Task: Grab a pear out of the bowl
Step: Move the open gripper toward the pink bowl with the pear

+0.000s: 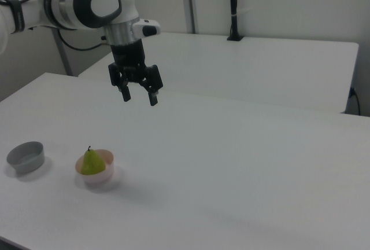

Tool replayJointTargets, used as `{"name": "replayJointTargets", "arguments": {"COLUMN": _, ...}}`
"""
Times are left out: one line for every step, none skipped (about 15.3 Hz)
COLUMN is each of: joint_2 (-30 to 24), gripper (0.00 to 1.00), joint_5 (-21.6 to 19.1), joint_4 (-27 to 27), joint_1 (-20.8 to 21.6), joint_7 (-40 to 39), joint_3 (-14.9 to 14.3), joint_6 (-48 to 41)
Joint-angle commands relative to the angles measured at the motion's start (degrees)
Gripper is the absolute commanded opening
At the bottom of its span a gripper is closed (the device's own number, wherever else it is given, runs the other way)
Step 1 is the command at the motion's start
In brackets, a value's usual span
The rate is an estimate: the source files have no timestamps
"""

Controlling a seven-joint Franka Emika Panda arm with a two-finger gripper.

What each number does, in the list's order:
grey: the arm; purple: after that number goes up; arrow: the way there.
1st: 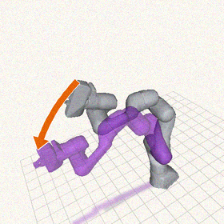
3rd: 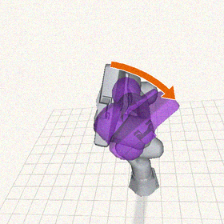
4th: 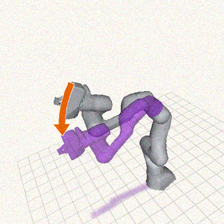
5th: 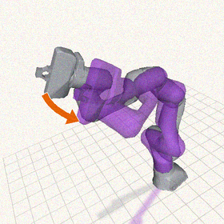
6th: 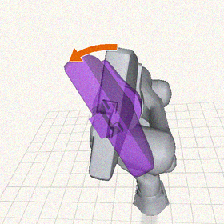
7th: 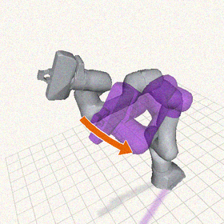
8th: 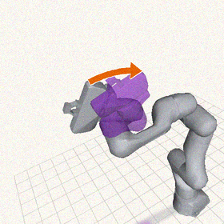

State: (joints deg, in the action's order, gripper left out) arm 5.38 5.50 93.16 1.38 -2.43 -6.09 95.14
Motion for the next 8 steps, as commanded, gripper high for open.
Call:
{"name": "replayJointTargets", "arguments": {"joint_2": 0.2, "gripper": 1.0, "joint_5": -2.0, "joint_4": -0.9, "joint_1": -0.5, "joint_7": -0.6, "joint_3": -0.4, "joint_6": -0.6}}
{"name": "replayJointTargets", "arguments": {"joint_2": 0.2, "gripper": 1.0, "joint_5": -2.0, "joint_4": -1.0, "joint_1": -0.5, "joint_7": -0.4, "joint_3": -0.4, "joint_6": -0.4}}
{"name": "replayJointTargets", "arguments": {"joint_2": 0.2, "gripper": 1.0, "joint_5": -2.0, "joint_4": -1.0, "joint_1": -0.6, "joint_7": -0.3, "joint_3": -0.5, "joint_6": 0.0}}
{"name": "replayJointTargets", "arguments": {"joint_2": 0.0, "gripper": 1.0, "joint_5": -2.0, "joint_4": -1.0, "joint_1": -0.7, "joint_7": -0.4, "joint_3": -0.6, "joint_6": 0.1}}
{"name": "replayJointTargets", "arguments": {"joint_2": 0.0, "gripper": 1.0, "joint_5": -2.1, "joint_4": -1.2, "joint_1": -0.9, "joint_7": -0.8, "joint_3": -0.8, "joint_6": 0.1}}
{"name": "replayJointTargets", "arguments": {"joint_2": 0.2, "gripper": 1.0, "joint_5": -2.2, "joint_4": -2.0, "joint_1": -1.2, "joint_7": -0.9, "joint_3": -1.0, "joint_6": 0.5}}
{"name": "replayJointTargets", "arguments": {"joint_2": 0.2, "gripper": 1.0, "joint_5": -3.0, "joint_4": -2.2, "joint_1": -1.2, "joint_7": -1.0, "joint_3": -1.0, "joint_6": 0.6}}
{"name": "replayJointTargets", "arguments": {"joint_2": 0.2, "gripper": 1.0, "joint_5": -3.8, "joint_4": -2.3, "joint_1": -1.3, "joint_7": -1.0, "joint_3": -1.0, "joint_6": 0.5}}
